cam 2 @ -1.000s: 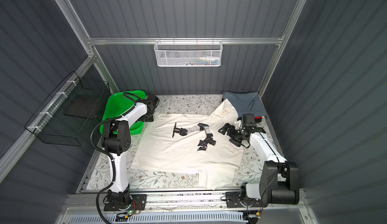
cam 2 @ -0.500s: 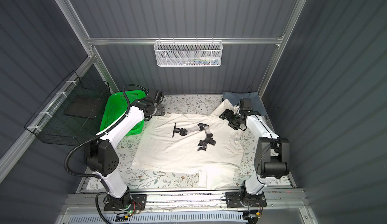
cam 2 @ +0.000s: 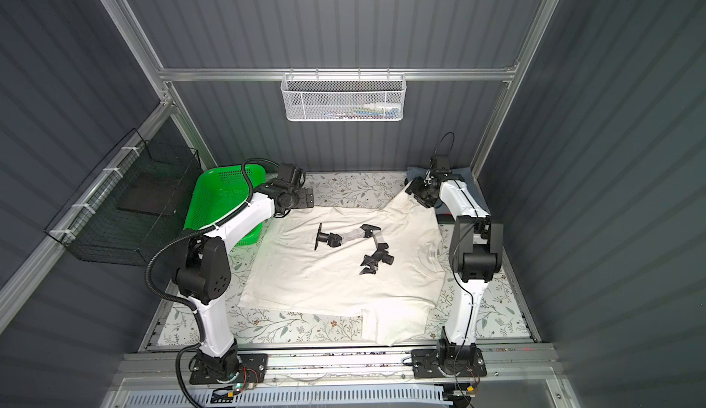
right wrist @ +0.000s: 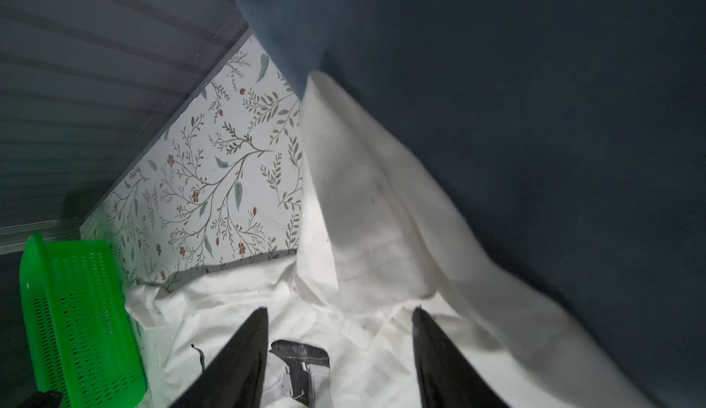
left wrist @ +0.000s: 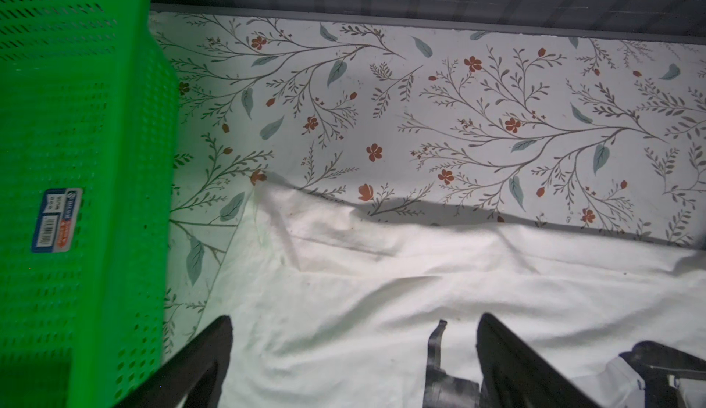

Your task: Fold and stack the t-shirts

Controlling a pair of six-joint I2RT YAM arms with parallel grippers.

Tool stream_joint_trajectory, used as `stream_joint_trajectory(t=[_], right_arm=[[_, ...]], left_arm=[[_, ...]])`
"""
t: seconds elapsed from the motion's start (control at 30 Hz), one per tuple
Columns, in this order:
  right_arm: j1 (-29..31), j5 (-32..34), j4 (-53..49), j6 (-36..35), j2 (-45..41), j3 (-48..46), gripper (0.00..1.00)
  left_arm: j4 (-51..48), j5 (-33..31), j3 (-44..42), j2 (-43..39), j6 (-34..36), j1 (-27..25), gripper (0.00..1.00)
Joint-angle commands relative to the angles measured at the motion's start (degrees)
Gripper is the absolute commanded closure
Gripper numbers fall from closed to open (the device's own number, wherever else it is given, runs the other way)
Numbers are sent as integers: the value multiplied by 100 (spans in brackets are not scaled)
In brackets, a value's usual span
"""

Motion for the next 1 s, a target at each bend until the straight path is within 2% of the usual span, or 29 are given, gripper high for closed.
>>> stream_joint_trajectory(t=[0.0,0.1,0.27,0.47,0.67,0.73,0.9,0.97], right_arm=[[32,616,-552,-251,321,576,41],[40,711,-961,-323,638,1103,41],[49,622,-1014,-380,756,1227,41],[50,358,-954,-323,752,1143,43],[92,89,-668,-178,813,907,52],[85,58,-634,-192,856,932,59],[80,34,-525,-133,853,964,89],[67,47,-519,-146,839,960,96]], left_arm=[[264,320,287,223,-5,61,0],[257,418,365,388,-77,139,0],[414,671,166,529,-353,480,0],[470,860,185,727,-502,807,1],[226,825,534,1001,-394,878,0],[210,834,539,1031,-397,898,0],[328,895,346,1027,-413,927,0],[324,922,296,1052,-493,935,1]])
